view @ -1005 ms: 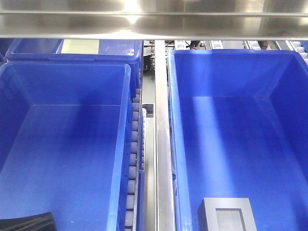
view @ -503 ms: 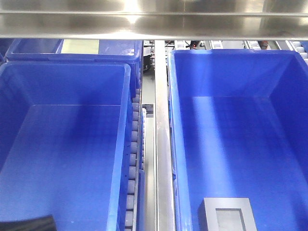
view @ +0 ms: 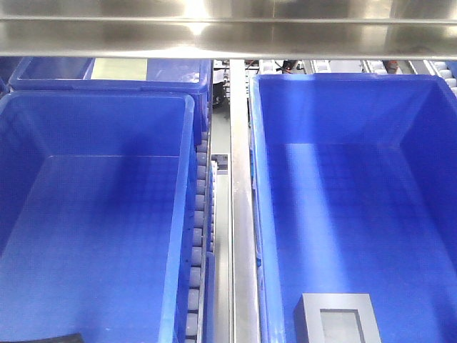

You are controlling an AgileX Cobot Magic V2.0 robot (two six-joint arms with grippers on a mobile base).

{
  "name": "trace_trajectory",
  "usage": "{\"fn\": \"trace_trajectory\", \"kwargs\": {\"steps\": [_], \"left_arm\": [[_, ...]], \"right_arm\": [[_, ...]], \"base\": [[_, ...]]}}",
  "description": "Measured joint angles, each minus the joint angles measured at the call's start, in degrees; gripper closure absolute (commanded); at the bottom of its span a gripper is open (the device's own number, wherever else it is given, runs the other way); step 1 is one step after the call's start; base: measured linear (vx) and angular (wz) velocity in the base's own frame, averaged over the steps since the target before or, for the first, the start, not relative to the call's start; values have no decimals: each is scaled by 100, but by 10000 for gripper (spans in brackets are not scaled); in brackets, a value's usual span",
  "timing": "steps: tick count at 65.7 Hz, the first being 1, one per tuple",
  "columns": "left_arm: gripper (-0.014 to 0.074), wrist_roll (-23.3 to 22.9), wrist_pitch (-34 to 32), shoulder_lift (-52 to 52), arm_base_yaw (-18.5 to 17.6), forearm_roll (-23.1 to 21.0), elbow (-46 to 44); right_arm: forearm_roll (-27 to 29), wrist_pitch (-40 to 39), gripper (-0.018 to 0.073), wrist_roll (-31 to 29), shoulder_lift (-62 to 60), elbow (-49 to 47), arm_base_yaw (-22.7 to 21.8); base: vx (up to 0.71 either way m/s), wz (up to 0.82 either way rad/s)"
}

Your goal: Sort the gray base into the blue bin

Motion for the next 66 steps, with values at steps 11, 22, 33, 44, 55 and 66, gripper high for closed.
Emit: {"fn": "trace_trajectory", "kwargs": {"steps": [11,22,33,44,55,66], "left_arm": [[602,5,0,-45,876,-10,0],[602,187,-5,-739,2264,-14,301],[602,318,2,-1819,3846,-117,940],[602,320,113,-2400,5341,-160,1458],[602,320,74,-2434,5962,-143,2105],[602,320,-45,-2434,6003,-25,2266]], "right_arm": [[0,0,564,0,0,0,0],[0,0,564,0,0,0,0],[0,0,564,0,0,0,0],[0,0,564,0,0,0,0],[0,0,564,0,0,0,0],[0,0,564,0,0,0,0]], "base": [[0,0],[0,0],[0,0],[0,0],[0,0],[0,0]]}}
